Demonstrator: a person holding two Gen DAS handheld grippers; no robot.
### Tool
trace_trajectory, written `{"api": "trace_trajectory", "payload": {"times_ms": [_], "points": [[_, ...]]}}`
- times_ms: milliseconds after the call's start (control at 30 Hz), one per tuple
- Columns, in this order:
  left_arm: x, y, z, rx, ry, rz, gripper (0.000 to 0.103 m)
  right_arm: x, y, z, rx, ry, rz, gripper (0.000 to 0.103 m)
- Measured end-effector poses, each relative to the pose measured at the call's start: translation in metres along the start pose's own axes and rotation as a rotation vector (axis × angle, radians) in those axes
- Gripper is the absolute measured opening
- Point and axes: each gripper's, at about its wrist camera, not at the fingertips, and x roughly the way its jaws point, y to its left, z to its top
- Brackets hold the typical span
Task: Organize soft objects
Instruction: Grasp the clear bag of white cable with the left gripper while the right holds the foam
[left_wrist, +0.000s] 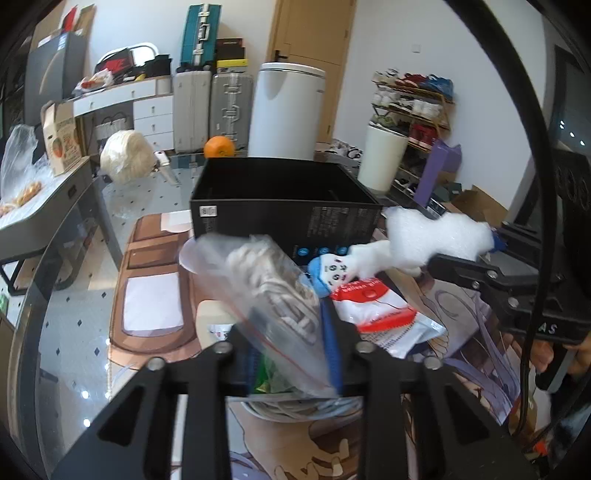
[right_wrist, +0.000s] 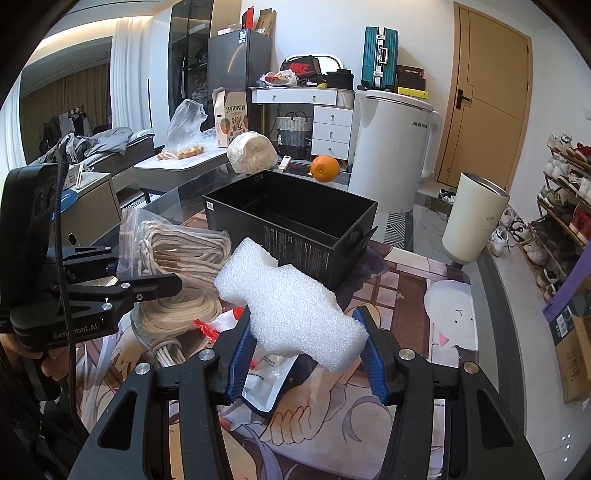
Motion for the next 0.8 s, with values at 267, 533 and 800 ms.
{"api": "trace_trajectory", "payload": {"times_ms": [267,533,800], "points": [[0.008,0.006,0.001,0.033,0.038,0.090,0.059,-0.001,0.000,0.001,-0.001,0.001,0.000,0.053],[-0.001,0.023,-0.002,0.038,0.043,0.113,0.090,0.003,-0.003,0.002,0.008,0.005,0.005,0.053],[0.016,0.017,0.014,0.120,0.068,0.097,0.093,0.010,-0.003,0.006,0.008,0.006,0.017,0.053]]}}
